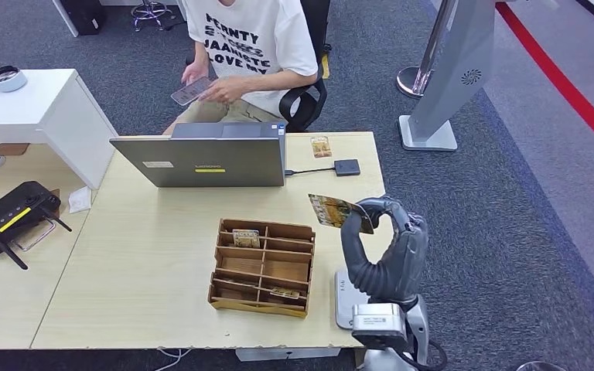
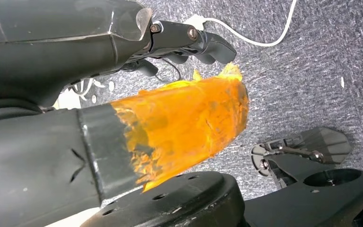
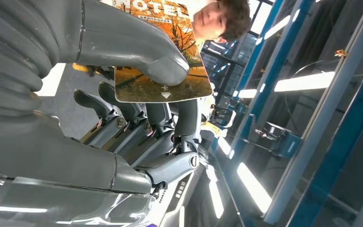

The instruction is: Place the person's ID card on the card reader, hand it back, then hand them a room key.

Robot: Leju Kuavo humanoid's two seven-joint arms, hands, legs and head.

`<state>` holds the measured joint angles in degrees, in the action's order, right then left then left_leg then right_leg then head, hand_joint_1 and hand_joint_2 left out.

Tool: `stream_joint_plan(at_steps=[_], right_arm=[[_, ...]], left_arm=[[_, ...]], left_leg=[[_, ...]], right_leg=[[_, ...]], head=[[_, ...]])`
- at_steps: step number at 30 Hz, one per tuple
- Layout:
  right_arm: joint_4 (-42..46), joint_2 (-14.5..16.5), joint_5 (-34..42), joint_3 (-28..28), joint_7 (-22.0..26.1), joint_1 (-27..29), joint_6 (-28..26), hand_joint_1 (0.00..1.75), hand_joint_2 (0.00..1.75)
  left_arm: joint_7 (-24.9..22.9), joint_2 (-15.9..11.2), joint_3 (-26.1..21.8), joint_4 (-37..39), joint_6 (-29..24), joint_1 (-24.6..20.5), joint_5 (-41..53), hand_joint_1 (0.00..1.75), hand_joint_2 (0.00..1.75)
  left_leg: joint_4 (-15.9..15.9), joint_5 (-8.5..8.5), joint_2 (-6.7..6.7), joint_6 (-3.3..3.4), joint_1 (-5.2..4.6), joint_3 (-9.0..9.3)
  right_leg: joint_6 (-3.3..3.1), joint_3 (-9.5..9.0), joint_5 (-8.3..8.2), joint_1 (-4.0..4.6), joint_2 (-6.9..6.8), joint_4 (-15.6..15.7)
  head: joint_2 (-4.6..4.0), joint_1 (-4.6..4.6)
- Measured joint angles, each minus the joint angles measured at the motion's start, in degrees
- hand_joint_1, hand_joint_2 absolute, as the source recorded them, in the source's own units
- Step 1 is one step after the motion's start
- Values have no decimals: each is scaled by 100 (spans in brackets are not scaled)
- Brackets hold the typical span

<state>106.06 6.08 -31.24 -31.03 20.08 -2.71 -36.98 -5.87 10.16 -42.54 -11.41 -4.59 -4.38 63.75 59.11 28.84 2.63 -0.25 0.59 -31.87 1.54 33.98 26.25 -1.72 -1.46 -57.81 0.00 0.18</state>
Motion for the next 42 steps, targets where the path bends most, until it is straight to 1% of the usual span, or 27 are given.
stream_joint_plan(at_steps=[12,28,35,42], right_arm=[[16,-2,508,76,-140,17,1,175,175],[13,-2,955,1106,-213,458,1,175,175],[-70,-2,1018,1426,-277,679,25,175,175],[-187,-1,998,1598,-290,797,66,175,175]], left_arm=[[49,21,-43,0,-21,1,-45,0,0],[50,28,-55,0,-26,26,-60,0,0],[49,27,-95,0,-26,32,-67,0,0],[46,25,-149,0,-26,35,-67,0,0]], left_leg=[[0,0,0,0,0,0],[0,1,0,0,0,-1],[0,1,-1,0,0,-1],[0,1,-1,0,0,-1]], right_leg=[[0,0,0,0,0,0],[0,1,0,0,-1,0],[0,0,0,0,-1,0],[0,0,0,0,-1,0]], head=[[0,1],[0,0],[0,0],[0,0]])
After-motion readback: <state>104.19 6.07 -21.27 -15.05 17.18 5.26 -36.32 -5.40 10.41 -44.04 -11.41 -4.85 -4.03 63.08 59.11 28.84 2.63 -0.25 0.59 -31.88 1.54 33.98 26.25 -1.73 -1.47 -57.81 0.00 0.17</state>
